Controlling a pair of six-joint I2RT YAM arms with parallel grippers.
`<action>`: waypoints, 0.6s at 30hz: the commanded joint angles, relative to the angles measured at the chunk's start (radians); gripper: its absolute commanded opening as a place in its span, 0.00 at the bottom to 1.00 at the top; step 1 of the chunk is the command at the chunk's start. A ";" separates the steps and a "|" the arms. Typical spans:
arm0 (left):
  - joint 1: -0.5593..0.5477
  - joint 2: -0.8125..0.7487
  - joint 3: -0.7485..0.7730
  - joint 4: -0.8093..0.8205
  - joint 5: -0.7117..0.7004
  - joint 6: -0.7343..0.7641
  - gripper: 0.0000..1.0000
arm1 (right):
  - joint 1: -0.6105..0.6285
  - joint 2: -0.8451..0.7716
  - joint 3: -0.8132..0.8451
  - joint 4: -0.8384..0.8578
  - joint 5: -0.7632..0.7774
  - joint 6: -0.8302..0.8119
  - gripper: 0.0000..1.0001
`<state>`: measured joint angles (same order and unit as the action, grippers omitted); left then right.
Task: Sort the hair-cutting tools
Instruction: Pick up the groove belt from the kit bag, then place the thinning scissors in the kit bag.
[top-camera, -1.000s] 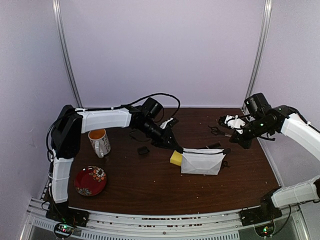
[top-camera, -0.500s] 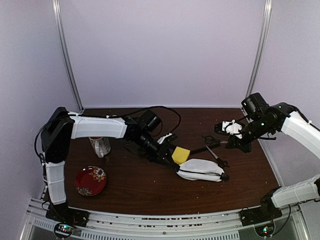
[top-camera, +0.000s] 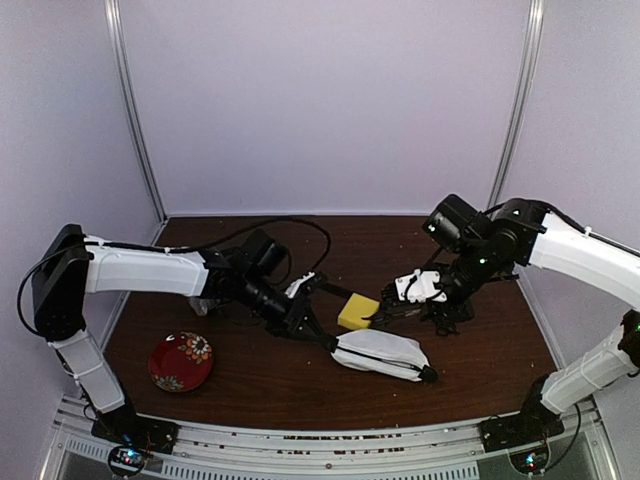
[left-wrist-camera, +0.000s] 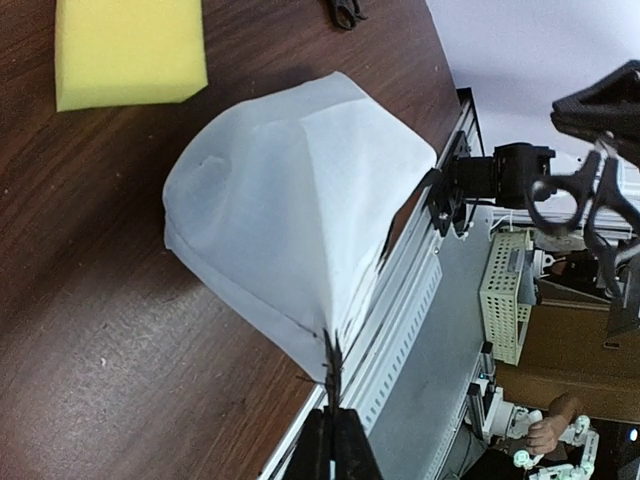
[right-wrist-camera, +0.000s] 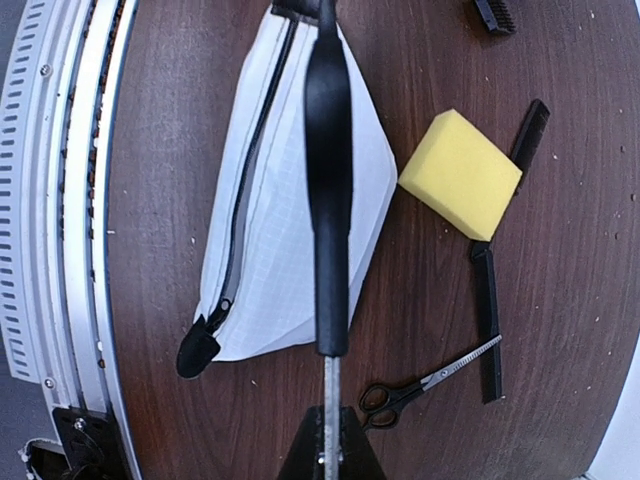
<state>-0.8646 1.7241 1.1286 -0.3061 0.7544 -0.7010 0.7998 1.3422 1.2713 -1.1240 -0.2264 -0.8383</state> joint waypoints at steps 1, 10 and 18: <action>0.006 -0.050 -0.030 0.106 -0.027 -0.051 0.00 | 0.103 0.033 0.041 -0.038 0.056 0.101 0.00; 0.006 -0.010 -0.017 0.132 -0.020 -0.071 0.00 | 0.191 0.117 0.018 -0.064 0.138 0.250 0.00; 0.006 0.006 -0.001 0.137 -0.020 -0.076 0.00 | 0.199 0.154 -0.019 -0.075 0.243 0.297 0.00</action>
<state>-0.8646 1.7157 1.1069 -0.2241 0.7368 -0.7692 0.9924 1.4784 1.2793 -1.1843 -0.0612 -0.5892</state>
